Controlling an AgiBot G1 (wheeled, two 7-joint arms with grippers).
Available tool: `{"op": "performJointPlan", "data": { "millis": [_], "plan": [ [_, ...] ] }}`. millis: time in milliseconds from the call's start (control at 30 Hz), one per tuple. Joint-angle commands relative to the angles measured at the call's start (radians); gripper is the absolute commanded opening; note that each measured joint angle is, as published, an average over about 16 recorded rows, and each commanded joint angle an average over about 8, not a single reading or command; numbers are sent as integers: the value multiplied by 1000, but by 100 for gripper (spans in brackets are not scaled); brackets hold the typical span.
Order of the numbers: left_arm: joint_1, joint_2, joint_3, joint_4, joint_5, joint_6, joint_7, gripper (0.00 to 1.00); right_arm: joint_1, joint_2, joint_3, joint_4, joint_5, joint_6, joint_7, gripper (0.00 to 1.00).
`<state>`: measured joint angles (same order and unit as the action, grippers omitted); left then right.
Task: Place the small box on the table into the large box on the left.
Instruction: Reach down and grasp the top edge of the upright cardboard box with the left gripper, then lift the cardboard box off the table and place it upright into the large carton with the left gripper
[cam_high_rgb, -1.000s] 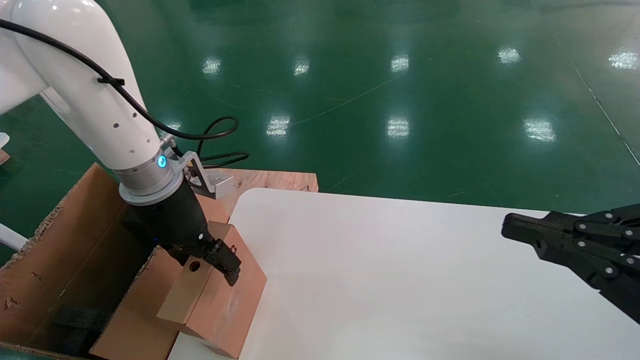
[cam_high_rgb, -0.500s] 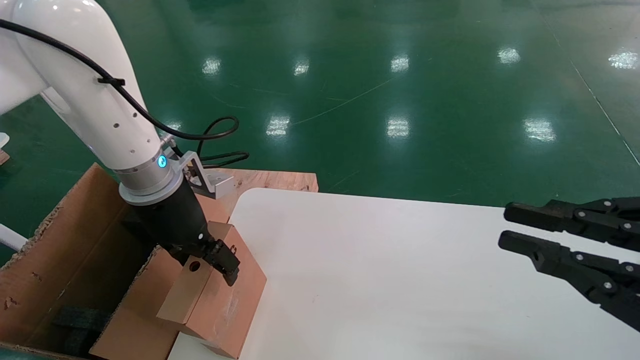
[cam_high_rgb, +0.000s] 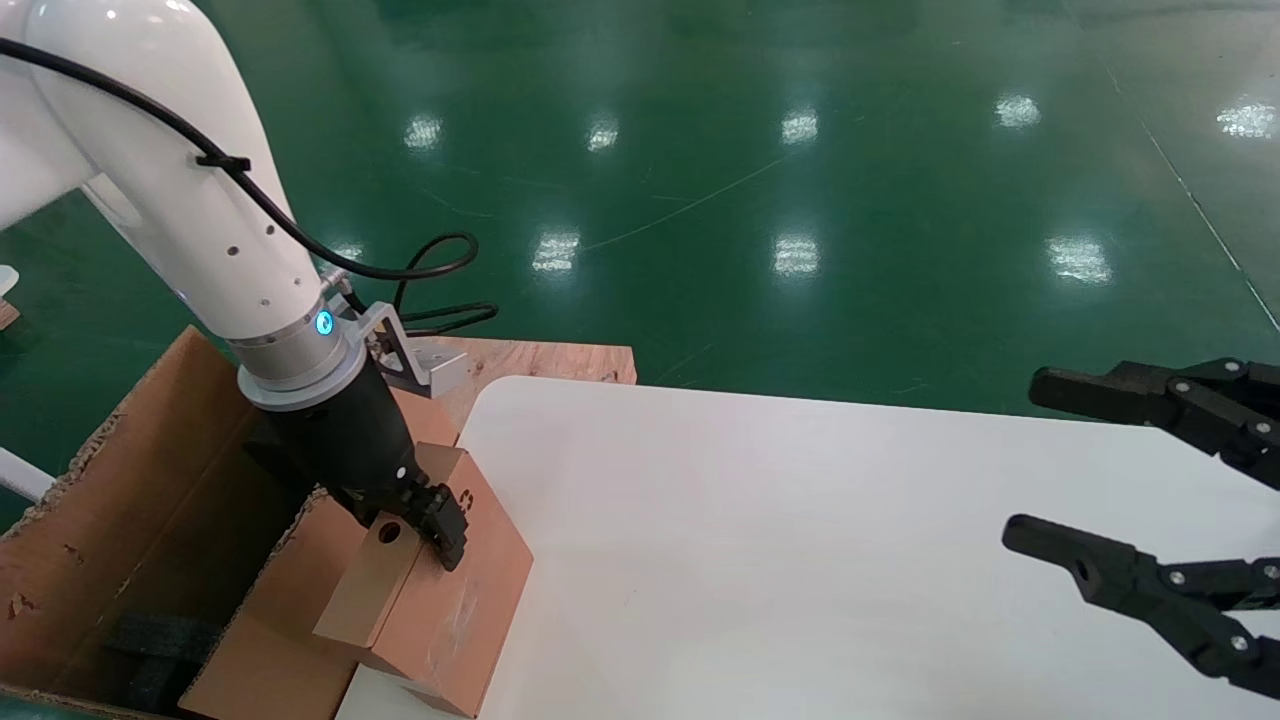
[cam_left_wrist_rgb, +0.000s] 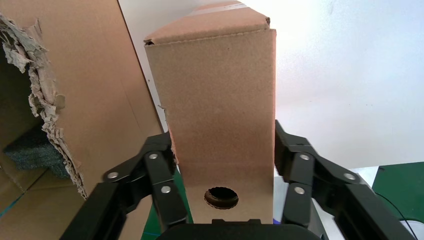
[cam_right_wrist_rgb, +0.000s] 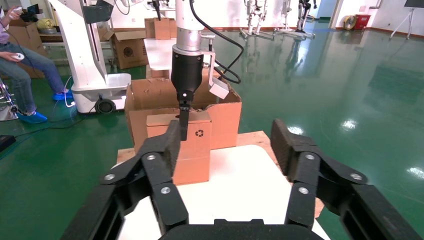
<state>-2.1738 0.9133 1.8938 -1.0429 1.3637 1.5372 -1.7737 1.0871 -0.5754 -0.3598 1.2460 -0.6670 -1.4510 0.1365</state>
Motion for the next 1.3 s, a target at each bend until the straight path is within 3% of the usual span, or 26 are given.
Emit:
{"op": "performJointPlan", "data": {
  "millis": [33, 600, 967, 1300],
  "plan": [
    [0, 0, 0, 0, 0, 0, 0, 0, 0, 0, 0, 0, 0, 0, 0, 100],
    [-71, 21, -23, 42, 40, -46, 28, 0, 0, 0, 0, 0, 0, 0, 0, 100],
    [-236, 131, -69, 358, 96, -64, 236, 0, 0, 0, 0, 0, 0, 0, 0, 100],
    [-345, 143, -41, 559, 169, -7, 408, 0, 0, 0, 0, 0, 0, 0, 0, 100]
  ]
}}
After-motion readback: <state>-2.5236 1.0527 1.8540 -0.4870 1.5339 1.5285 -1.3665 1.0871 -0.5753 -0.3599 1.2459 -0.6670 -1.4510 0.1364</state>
